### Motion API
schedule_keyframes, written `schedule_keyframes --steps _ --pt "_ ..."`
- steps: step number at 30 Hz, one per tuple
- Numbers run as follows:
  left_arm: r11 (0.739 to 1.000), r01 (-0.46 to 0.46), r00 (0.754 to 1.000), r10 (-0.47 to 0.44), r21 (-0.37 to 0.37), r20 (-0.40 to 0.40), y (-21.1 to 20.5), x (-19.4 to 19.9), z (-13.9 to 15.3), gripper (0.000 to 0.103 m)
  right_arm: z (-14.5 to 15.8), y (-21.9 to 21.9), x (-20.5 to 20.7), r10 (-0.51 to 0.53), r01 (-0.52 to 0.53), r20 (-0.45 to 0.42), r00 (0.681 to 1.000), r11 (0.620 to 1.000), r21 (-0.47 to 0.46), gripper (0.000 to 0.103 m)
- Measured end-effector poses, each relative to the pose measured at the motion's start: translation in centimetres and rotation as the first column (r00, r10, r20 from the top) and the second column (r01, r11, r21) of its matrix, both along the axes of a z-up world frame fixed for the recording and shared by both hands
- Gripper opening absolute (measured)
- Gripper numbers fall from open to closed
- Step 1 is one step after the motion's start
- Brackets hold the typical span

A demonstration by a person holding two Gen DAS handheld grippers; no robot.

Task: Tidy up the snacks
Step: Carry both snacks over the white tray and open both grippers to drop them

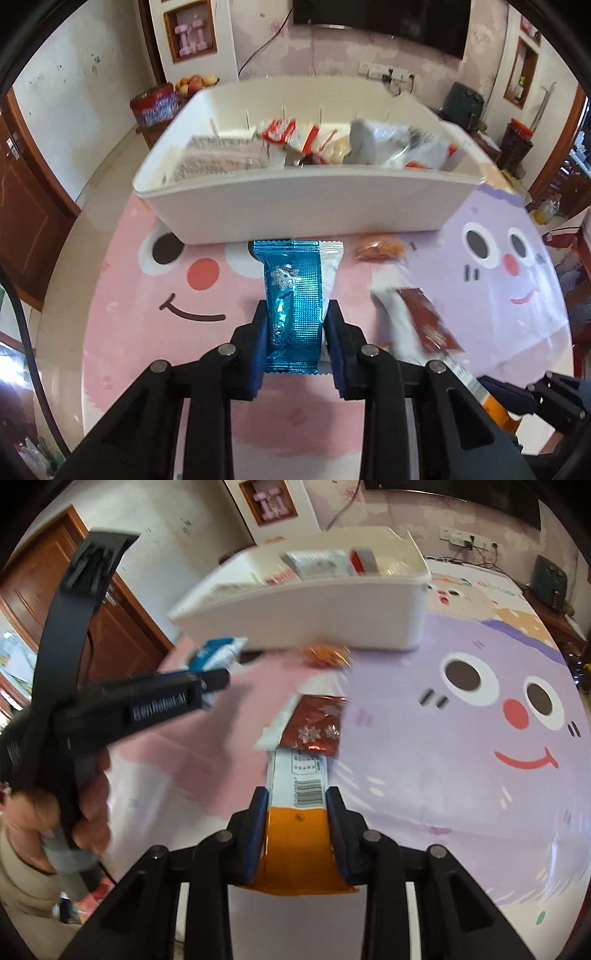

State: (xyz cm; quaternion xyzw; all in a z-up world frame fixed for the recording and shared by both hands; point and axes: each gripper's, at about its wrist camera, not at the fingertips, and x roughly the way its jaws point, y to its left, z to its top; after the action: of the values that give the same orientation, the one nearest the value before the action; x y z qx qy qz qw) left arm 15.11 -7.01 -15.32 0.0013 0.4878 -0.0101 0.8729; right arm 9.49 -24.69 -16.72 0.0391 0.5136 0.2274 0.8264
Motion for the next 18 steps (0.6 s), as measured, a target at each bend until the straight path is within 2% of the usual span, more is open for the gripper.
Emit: schedule_keyframes --steps 5,11,18 --pt "1.000 0.006 0.999 -0.005 -0.024 0.046 -0.1 -1.5 2.5 0.027 2.2 1.1 -0.8 0.028 -0.022 0.090 0.996 0.998 -0.059 0.032" --pt "0.999 0.021 0.995 -0.017 -0.036 0.099 0.4 -2.5 5.2 0.027 4.8 1.9 -1.7 0.047 -0.035 0.158 0.986 0.996 -0.080 0.032" --pt "0.999 0.036 0.979 -0.028 -0.039 0.200 1.8 -2.6 10.8 0.027 10.9 2.4 -1.7 0.062 -0.031 0.316 0.947 0.994 -0.101 0.032"
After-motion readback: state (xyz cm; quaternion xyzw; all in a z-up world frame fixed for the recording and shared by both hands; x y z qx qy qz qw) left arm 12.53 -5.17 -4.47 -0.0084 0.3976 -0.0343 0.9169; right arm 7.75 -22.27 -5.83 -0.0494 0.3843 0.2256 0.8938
